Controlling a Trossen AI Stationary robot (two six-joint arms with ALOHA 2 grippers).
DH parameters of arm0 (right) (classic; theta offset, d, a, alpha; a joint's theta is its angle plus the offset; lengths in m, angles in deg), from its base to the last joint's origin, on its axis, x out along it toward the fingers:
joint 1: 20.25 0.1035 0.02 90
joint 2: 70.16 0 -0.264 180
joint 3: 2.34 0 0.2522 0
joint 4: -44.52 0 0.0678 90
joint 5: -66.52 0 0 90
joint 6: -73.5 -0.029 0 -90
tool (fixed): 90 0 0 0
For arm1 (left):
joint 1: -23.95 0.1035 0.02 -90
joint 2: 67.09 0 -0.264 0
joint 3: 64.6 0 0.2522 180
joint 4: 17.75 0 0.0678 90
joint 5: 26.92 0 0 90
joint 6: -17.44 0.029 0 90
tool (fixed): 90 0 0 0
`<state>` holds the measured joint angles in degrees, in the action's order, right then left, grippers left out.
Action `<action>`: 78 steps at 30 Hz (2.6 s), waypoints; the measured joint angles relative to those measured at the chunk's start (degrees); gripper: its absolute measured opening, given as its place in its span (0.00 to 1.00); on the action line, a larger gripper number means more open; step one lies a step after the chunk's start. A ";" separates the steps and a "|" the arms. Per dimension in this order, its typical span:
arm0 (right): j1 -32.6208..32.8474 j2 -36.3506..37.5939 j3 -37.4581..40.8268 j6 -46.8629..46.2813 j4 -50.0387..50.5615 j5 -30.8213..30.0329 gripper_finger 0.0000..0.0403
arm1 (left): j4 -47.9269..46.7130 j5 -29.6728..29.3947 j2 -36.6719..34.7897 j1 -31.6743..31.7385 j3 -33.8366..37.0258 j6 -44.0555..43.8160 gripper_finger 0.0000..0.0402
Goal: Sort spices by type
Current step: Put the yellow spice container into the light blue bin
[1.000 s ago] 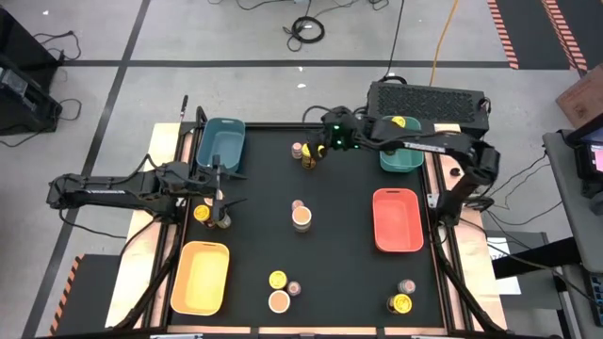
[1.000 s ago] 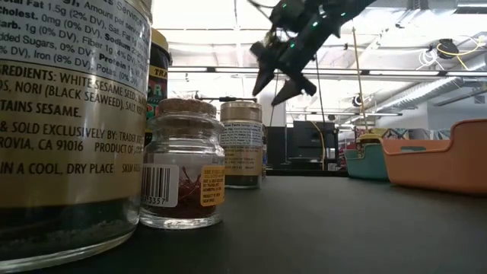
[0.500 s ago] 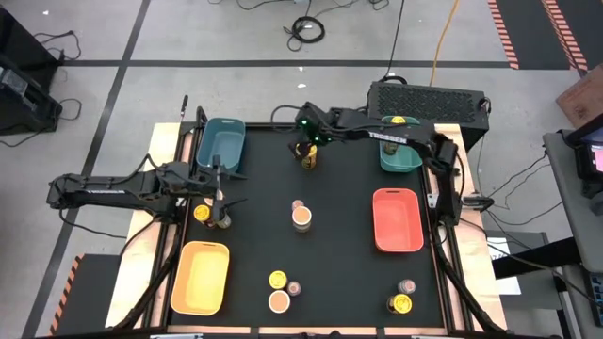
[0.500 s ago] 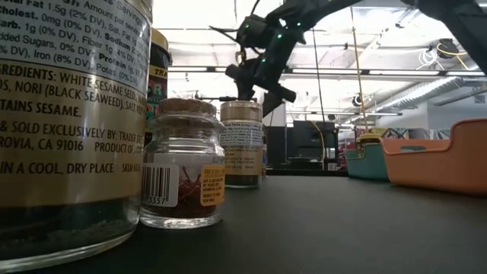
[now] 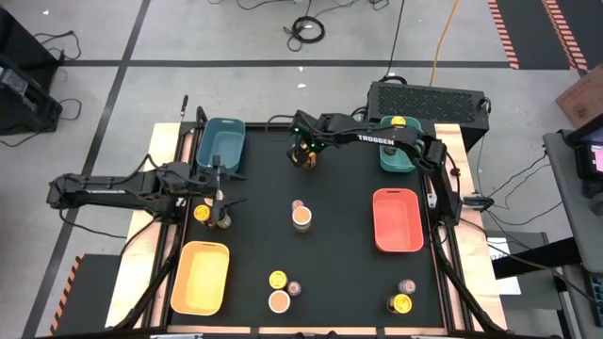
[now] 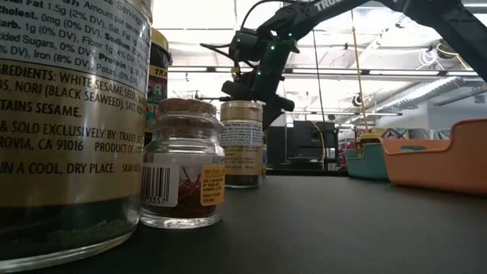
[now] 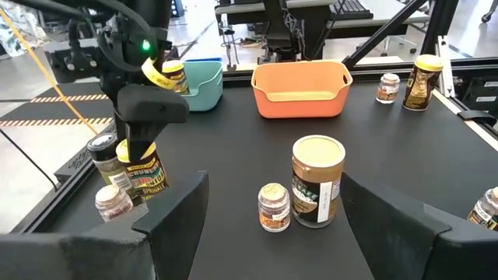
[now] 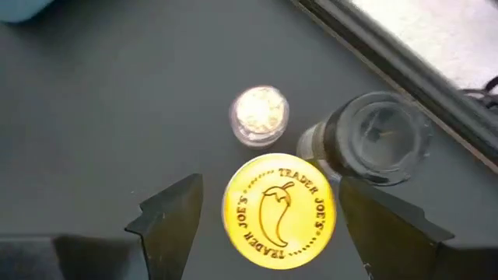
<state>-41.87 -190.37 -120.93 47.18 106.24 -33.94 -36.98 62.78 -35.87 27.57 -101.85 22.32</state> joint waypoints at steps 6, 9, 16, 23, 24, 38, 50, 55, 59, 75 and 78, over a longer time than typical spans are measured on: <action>0.03 0.00 0.00 0.00 1.51 -1.59 0.73 | 0.01 0.00 0.00 0.00 0.00 0.00 0.72; 0.39 0.00 0.17 0.00 1.38 -1.57 0.73 | 0.01 0.00 0.00 0.00 0.00 0.00 0.72; 1.26 -1.09 0.25 0.00 0.64 -1.64 0.73 | 0.01 0.02 0.00 0.00 0.00 0.02 0.72; 1.49 -2.40 0.24 -0.02 0.28 -1.59 0.73 | 0.00 0.02 0.00 0.00 0.00 0.00 0.72; 1.49 -2.50 0.25 -0.02 0.44 -1.58 0.73 | 0.01 0.02 0.00 0.00 0.00 0.00 0.72; 1.46 -2.49 0.26 0.06 0.33 -1.55 0.60 | 0.02 0.02 -0.02 0.00 0.00 0.00 0.72; 1.49 1.46 0.26 3.74 3.66 -1.16 0.54 | -0.08 0.03 0.00 0.00 0.00 0.04 0.72; 1.49 7.72 0.26 4.54 7.17 -1.16 0.53 | -0.18 0.04 0.00 0.02 0.00 0.15 0.72; 1.39 14.13 0.26 3.58 13.11 -1.95 0.54 | -0.20 0.04 0.00 0.02 0.00 0.15 0.72; -6.42 28.38 0.22 -8.96 40.34 -19.25 0.54 | -0.14 0.04 0.00 0.02 0.00 0.11 0.72; -9.33 28.70 0.40 -9.07 41.98 -20.73 0.54 | -0.14 0.04 0.00 0.02 0.00 0.11 0.72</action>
<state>-51.21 -161.66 -120.54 38.11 148.22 -54.67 -37.12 62.83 -35.87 27.59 -101.85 22.43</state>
